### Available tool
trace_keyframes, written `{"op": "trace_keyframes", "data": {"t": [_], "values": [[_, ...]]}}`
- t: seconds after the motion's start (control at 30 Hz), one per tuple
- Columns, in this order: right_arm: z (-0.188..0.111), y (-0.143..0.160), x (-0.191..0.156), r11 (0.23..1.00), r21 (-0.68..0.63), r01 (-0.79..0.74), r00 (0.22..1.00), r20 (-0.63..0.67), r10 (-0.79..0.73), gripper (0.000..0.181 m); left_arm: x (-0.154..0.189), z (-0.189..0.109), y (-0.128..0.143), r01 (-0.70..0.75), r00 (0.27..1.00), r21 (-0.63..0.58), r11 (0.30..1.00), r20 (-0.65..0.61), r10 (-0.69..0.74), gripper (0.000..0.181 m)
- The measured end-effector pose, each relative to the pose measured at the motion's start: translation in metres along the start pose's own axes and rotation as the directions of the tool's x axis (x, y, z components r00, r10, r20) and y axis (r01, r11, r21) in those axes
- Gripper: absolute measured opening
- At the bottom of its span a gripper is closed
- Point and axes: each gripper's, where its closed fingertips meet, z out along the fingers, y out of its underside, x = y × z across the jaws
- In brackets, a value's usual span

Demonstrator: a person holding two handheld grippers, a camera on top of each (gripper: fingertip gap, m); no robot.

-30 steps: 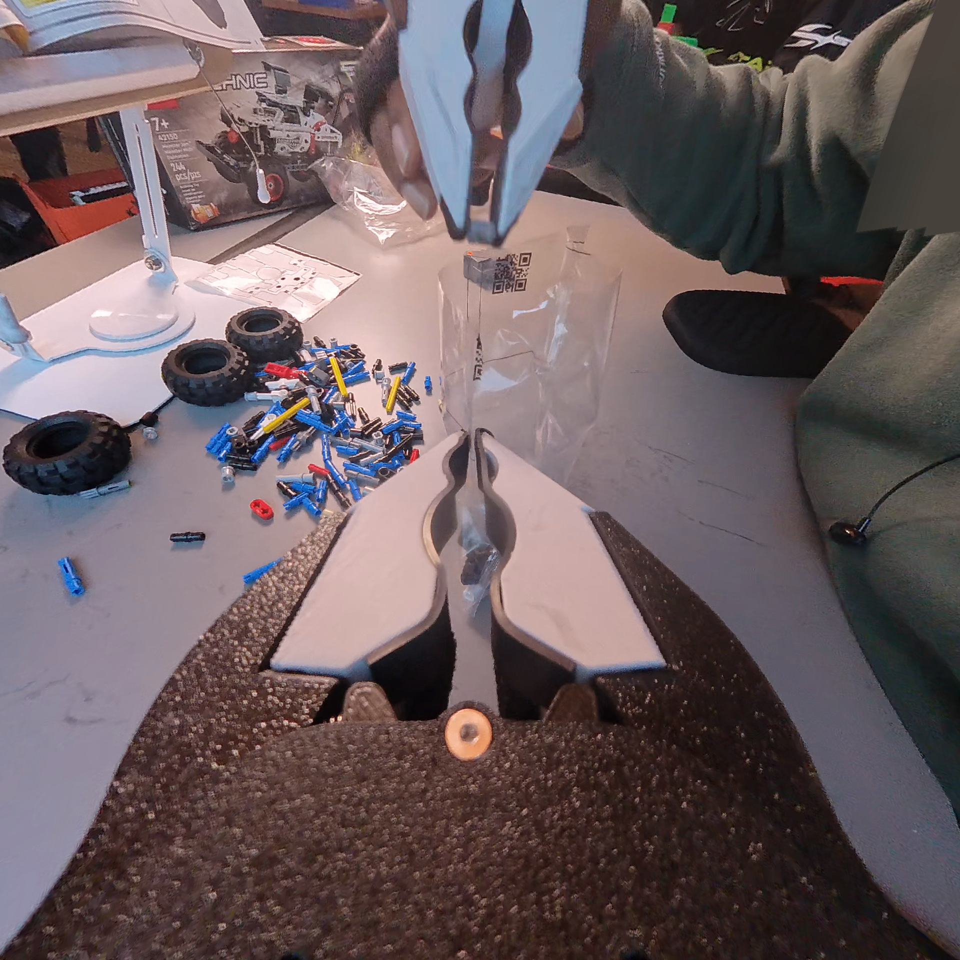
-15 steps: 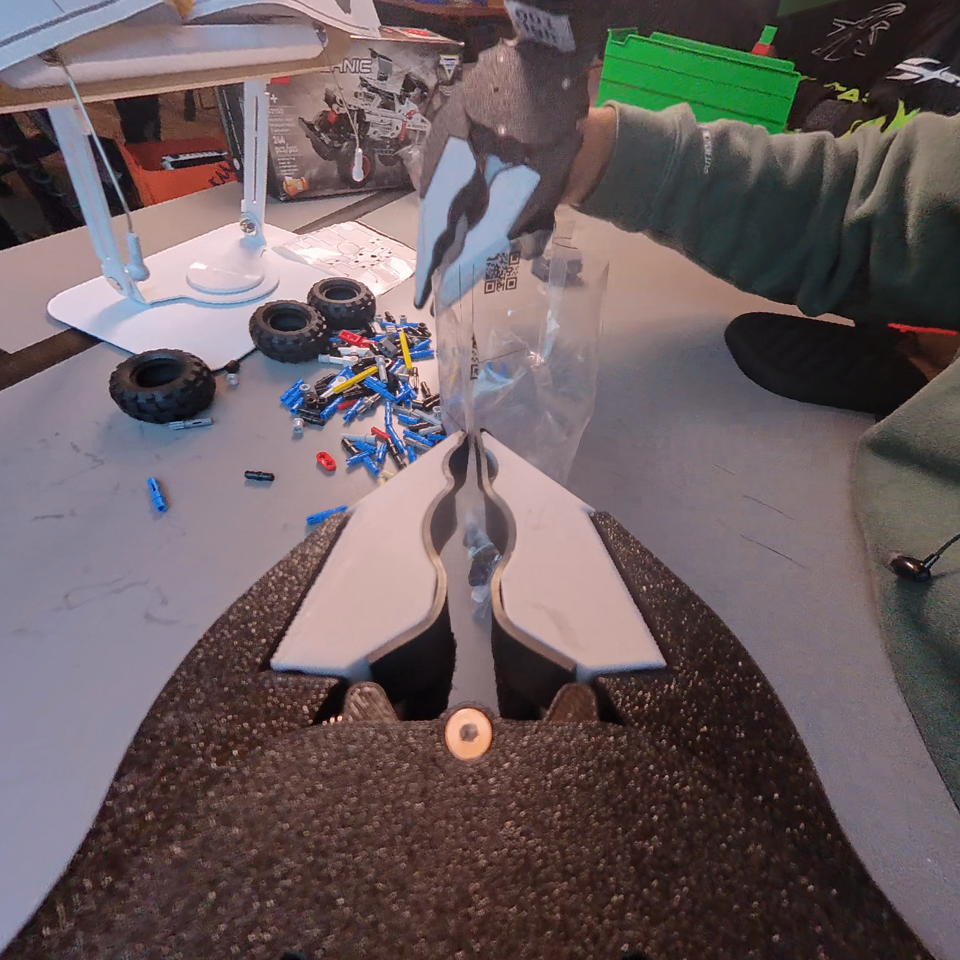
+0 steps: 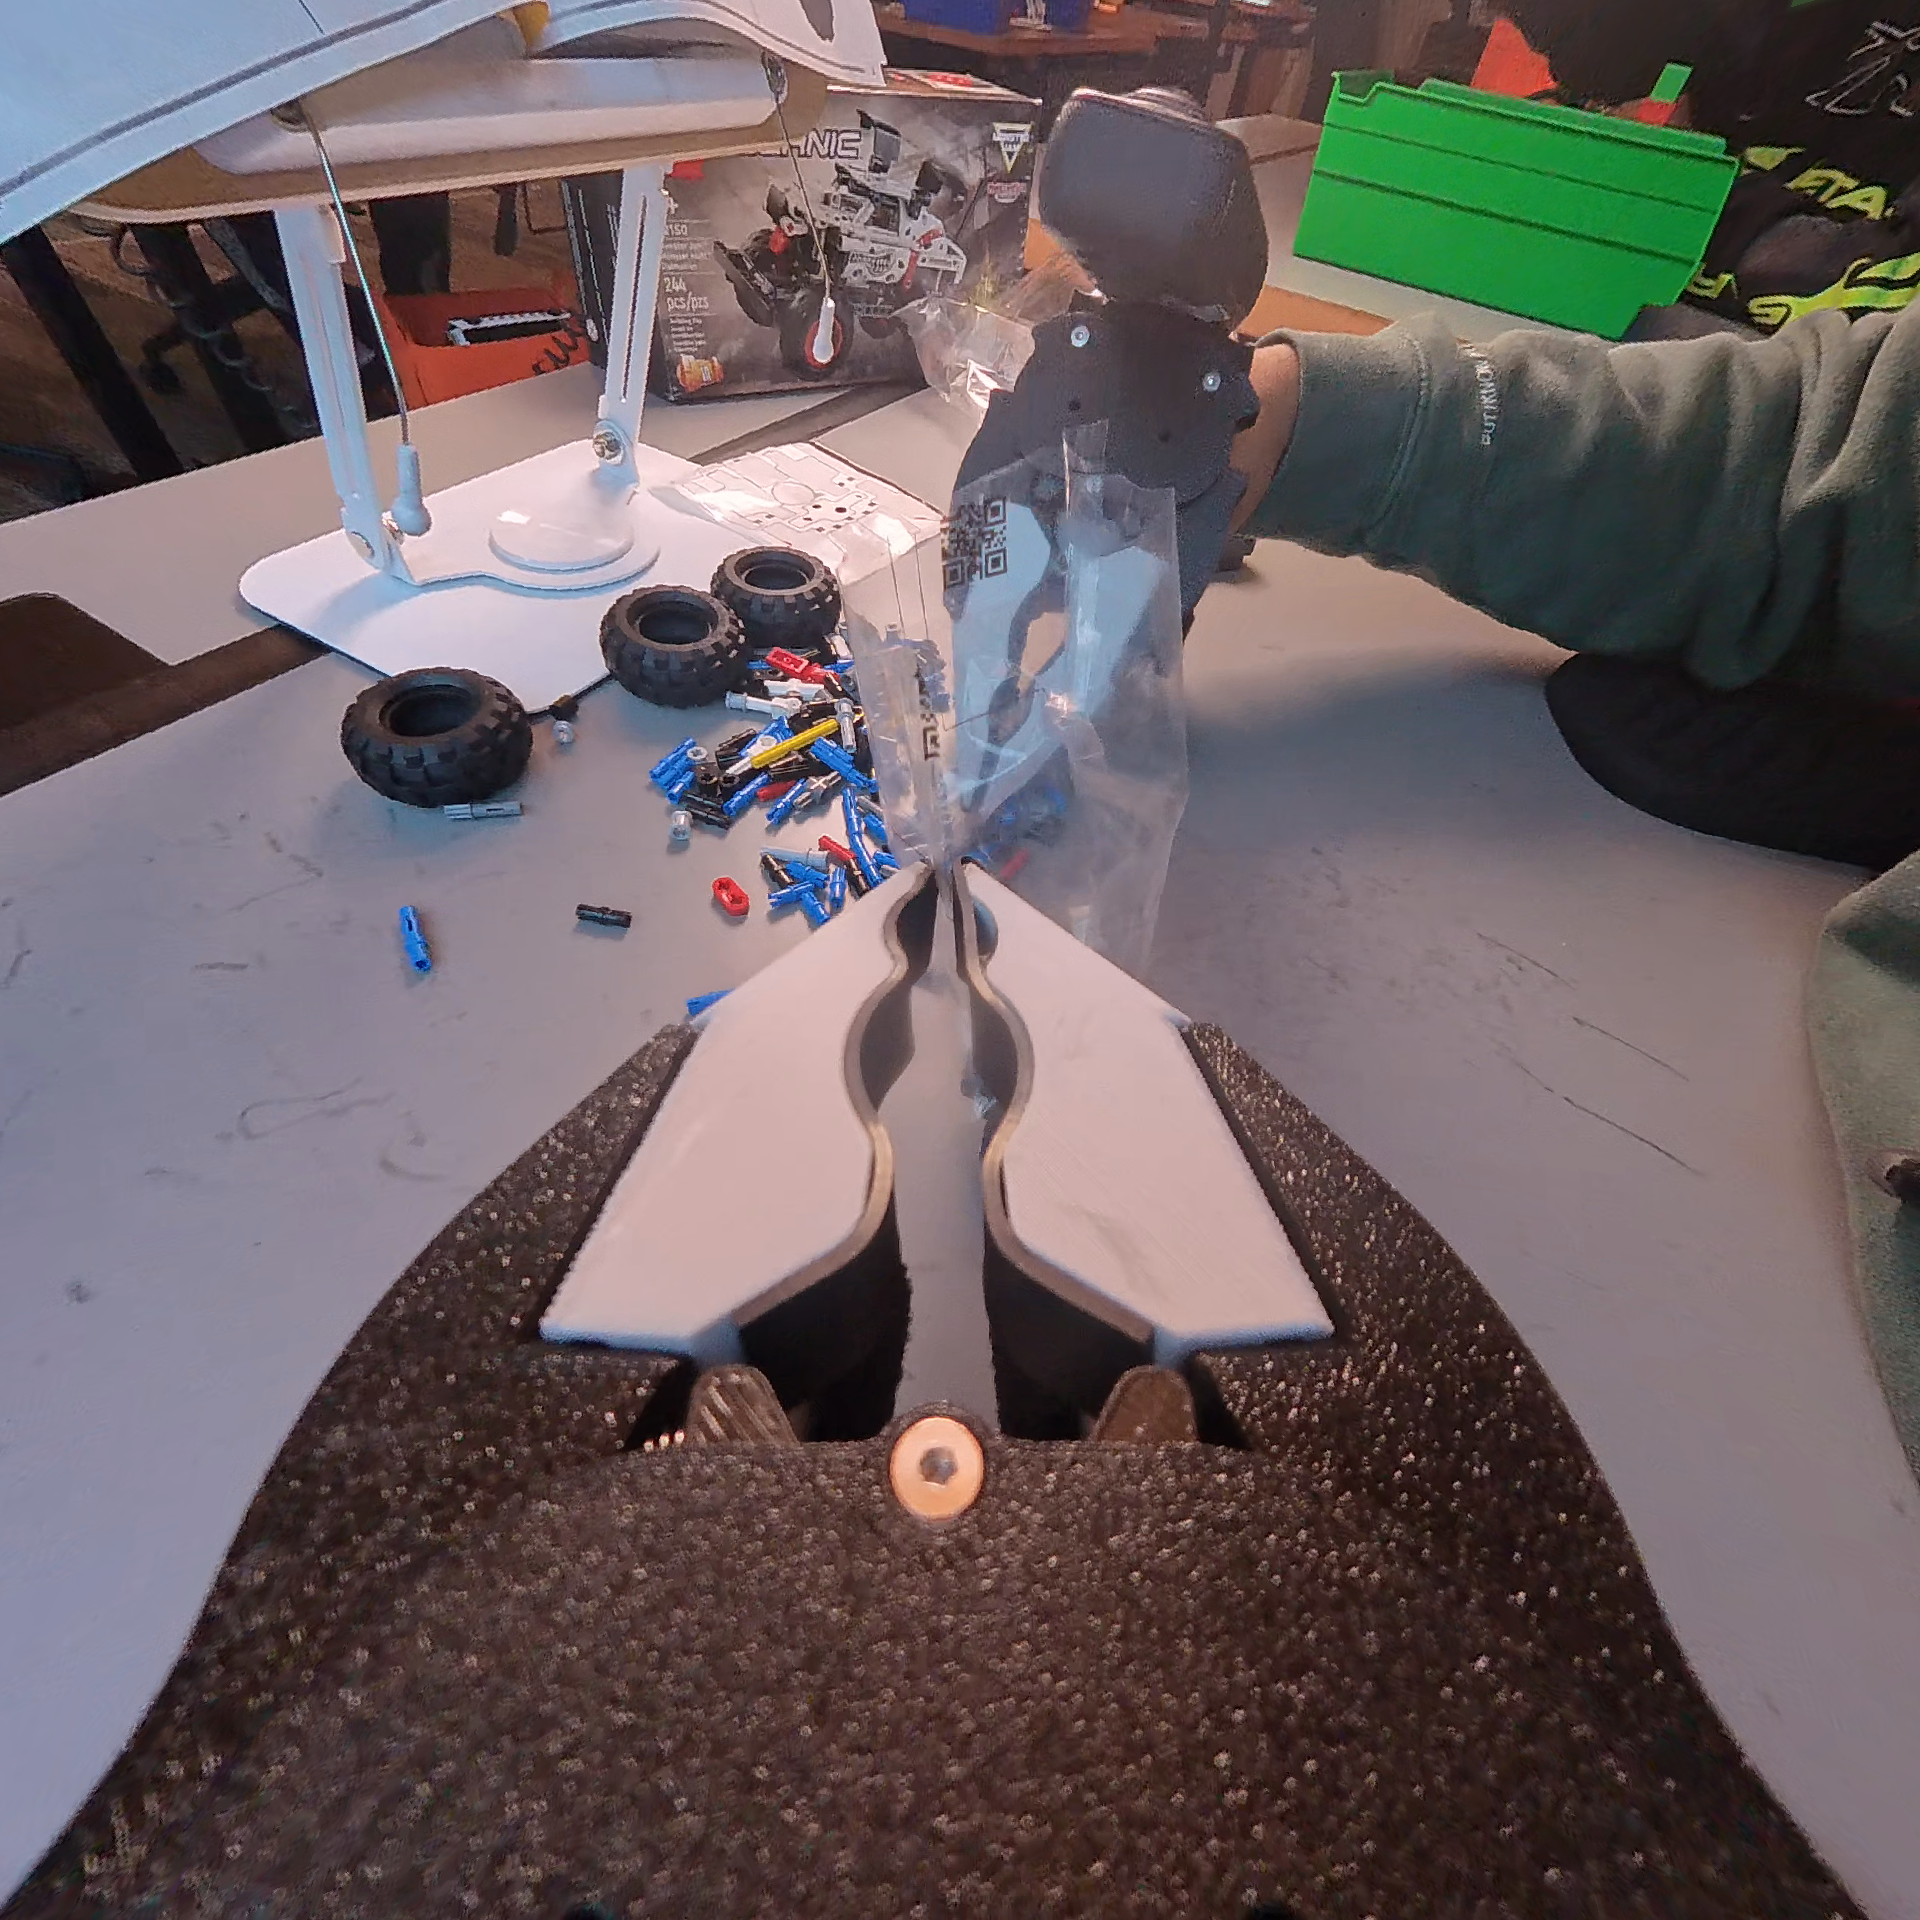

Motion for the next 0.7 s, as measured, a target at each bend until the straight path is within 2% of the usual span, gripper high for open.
{"op": "trace_keyframes", "data": {"t": [0.1, 0.17, 0.23, 0.33, 0.5, 0.7], "values": [[-0.012, -0.008, 0.014, 0.999, 0.047, -0.027, 0.999, -0.032, 0.029, 0.000, -0.001, -0.001, 0.000, 0.002, 1.000, 0.005, 1.000, 0.004, -0.002, 0.002], [-0.021, -0.008, 0.033, 0.996, 0.068, -0.059, 0.995, -0.081, 0.064, 0.009, -0.001, -0.002, 0.000, 0.006, 1.000, 0.006, 1.000, 0.003, -0.006, 0.002], [-0.028, 0.000, 0.056, 0.996, 0.047, -0.073, 0.985, -0.153, 0.079, 0.012, -0.001, -0.002, 0.000, 0.005, 1.000, 0.007, 1.000, 0.003, -0.005, 0.002], [-0.025, 0.013, 0.071, 0.995, 0.005, -0.104, 0.981, -0.165, 0.103, 0.016, 0.000, -0.001, 0.000, 0.002, 1.000, 0.009, 1.000, 0.002, -0.002, 0.002], [-0.012, 0.014, 0.055, 0.996, -0.042, -0.072, 0.995, -0.073, 0.069, 0.009, -0.002, -0.002, 0.001, 0.003, 1.000, 0.009, 1.000, 0.008, -0.003, 0.002], [-0.016, 0.019, 0.023, 0.996, -0.087, -0.003, 0.999, 0.037, 0.006, 0.009, -0.004, -0.003, 0.002, 0.016, 1.000, 0.014, 1.000, 0.006, -0.016, 0.002]]}}
